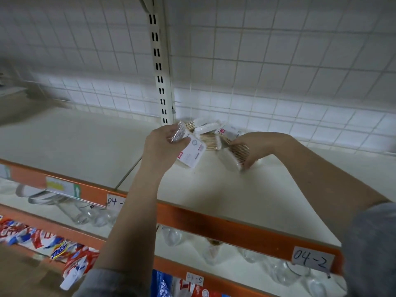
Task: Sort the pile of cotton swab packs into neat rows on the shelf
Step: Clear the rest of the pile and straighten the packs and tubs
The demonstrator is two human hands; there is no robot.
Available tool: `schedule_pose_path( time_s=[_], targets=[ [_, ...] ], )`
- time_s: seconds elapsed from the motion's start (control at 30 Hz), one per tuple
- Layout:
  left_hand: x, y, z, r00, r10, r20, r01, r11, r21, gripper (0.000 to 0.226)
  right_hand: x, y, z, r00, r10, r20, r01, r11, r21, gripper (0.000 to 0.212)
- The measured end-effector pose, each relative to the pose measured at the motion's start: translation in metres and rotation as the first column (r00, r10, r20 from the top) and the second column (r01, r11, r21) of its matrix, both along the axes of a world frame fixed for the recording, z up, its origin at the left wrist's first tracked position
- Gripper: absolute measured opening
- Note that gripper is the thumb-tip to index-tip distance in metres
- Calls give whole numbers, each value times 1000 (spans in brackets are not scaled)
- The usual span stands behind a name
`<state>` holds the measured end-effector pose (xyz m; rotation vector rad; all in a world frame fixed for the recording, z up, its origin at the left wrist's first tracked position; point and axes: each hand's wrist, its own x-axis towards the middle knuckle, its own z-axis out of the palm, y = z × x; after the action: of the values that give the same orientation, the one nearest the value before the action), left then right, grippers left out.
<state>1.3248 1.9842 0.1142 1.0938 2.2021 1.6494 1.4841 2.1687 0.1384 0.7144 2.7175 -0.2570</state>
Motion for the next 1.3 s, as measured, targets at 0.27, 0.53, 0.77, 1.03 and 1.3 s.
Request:
schedule_pose_path(
  time_s=[0.27,0.53,0.77,1.03,1.3],
  targets=[
    [2,2,4,998,-57,-14,58,998,20,22,20,-17,-13,990,-95,-107,96,995,-1,74],
    [-4,9,4,987,-157,17,157,988,12,11,56,-46,-26,839,-324,-437,326,942,-73,29],
    [1,28,1,955,-295,11,295,955,15,15,83,-66,-35,163,-810,-564,501,560,-660,21],
    [40,49,-6,917,-399,1,399,917,-17,13,119,-108,-44,-125,-918,-375,248,338,-908,25],
    [103,56,1,910,-412,-39,412,911,-17,4,190,-131,-47,-226,-835,-501,364,405,-839,25]
  ],
)
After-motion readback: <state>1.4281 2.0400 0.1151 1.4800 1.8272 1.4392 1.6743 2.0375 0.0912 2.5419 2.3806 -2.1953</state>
